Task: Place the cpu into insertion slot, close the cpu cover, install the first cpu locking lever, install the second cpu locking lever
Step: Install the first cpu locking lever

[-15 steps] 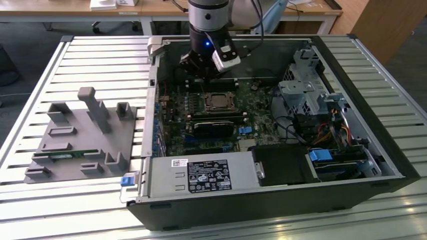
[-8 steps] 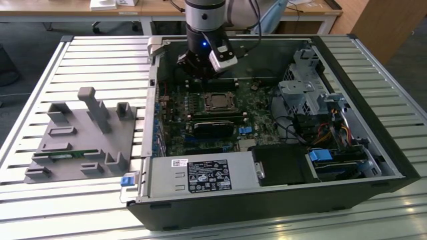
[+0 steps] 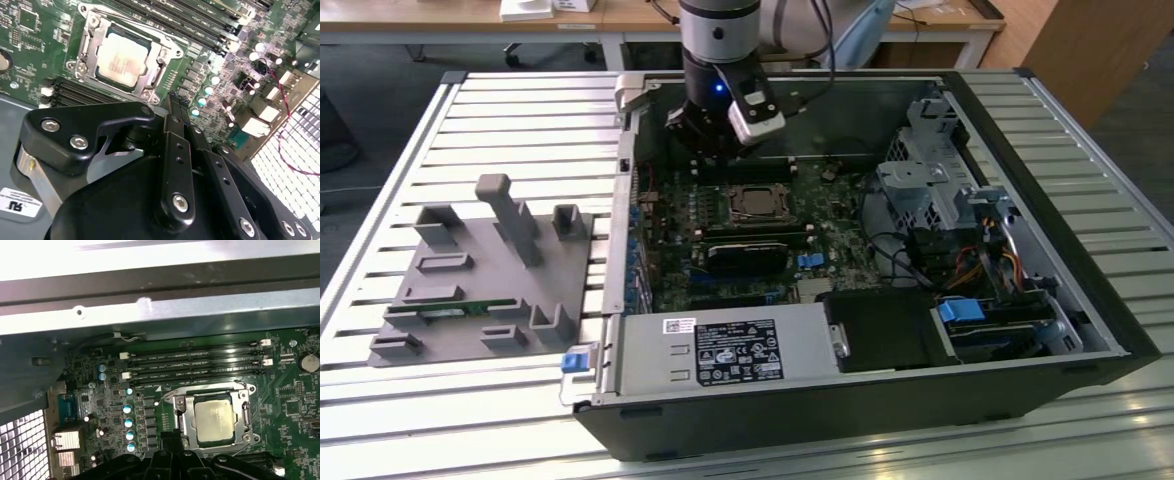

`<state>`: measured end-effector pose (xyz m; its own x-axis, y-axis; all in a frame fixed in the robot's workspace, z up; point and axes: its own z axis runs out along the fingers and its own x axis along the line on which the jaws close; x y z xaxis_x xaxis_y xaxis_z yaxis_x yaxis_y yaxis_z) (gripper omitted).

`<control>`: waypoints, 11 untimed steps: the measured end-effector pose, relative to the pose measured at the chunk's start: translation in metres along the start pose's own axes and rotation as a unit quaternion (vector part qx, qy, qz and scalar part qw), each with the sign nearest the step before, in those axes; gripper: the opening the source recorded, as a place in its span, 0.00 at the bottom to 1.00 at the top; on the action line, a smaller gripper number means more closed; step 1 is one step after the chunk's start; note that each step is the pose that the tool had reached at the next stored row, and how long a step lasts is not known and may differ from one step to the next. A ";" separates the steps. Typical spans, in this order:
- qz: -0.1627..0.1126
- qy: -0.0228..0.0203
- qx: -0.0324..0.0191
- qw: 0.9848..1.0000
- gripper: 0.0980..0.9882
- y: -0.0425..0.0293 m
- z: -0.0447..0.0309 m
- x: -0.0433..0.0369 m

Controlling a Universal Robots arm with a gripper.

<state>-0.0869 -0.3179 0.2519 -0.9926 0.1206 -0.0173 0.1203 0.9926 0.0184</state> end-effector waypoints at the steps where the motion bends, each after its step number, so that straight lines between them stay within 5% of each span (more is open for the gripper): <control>1: 0.000 0.000 0.000 1.000 0.01 -0.0001 0.0000 0.0011; 11: -0.015 0.001 -0.005 1.000 0.01 0.0009 0.0006 0.0072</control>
<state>-0.0940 -0.3161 0.2512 -0.9958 0.0898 -0.0169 0.0893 0.9956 0.0283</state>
